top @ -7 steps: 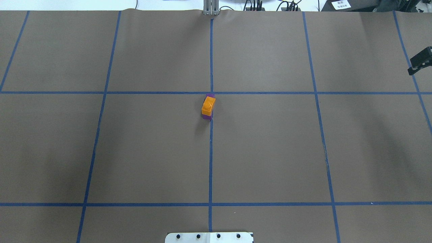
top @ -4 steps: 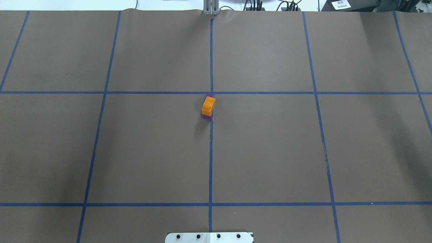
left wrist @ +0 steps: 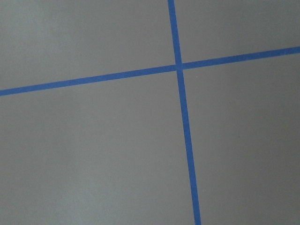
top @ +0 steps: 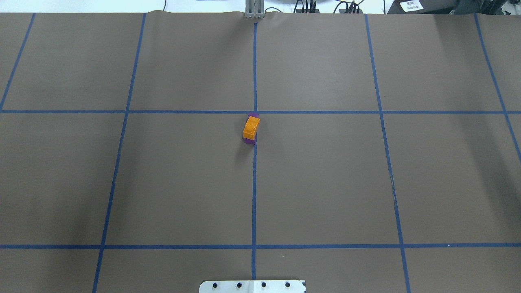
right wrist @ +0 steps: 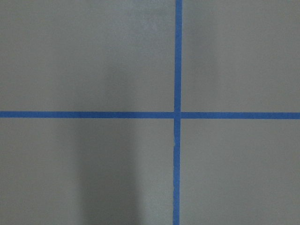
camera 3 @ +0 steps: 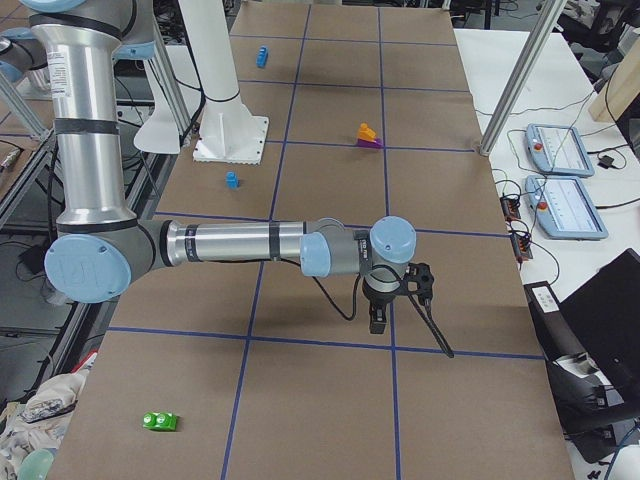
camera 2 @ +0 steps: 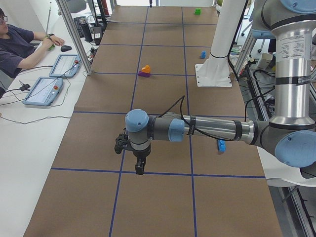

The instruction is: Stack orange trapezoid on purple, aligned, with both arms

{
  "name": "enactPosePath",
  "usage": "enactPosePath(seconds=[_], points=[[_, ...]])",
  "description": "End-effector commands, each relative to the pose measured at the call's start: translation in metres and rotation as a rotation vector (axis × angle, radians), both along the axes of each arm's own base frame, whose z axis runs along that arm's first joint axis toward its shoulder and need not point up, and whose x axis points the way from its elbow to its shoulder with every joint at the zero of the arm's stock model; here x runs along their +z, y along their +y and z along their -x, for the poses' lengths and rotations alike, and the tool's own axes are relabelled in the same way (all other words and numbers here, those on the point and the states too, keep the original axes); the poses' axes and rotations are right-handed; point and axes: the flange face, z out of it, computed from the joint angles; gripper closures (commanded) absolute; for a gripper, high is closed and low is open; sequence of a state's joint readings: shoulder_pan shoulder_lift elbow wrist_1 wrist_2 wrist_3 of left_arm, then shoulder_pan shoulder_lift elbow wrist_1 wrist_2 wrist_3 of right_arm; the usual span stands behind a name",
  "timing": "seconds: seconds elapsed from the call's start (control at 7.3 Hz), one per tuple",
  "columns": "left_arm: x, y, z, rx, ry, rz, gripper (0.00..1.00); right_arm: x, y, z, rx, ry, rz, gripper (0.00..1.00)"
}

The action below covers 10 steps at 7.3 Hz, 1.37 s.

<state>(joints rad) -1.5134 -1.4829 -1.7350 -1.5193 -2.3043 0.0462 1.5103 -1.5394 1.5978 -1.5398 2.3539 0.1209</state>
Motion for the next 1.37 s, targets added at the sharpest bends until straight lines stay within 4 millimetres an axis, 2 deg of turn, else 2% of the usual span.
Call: enactPosePath(seconds=[0.0,0.27,0.41,0.68,1.23], points=[[0.0,0.001,-0.003,0.001,0.033,0.013,0.0,0.016,0.017,-0.014,-0.003,0.002,0.005,0.0],[0.0,0.001,-0.003,0.001,0.033,0.011,0.0,0.014,0.031,-0.036,-0.029,0.0,0.057,0.0],[0.0,0.001,-0.003,0.001,0.033,0.011,0.0,0.004,0.034,-0.041,-0.061,0.002,0.091,0.0],[0.001,0.001,-0.003,0.001,0.031,0.013,0.0,0.016,0.043,-0.041,-0.071,-0.006,0.128,0.0],[0.0,0.0,-0.002,0.001,0.024,0.008,0.0,0.018,0.039,-0.042,-0.071,0.008,0.069,0.0]])
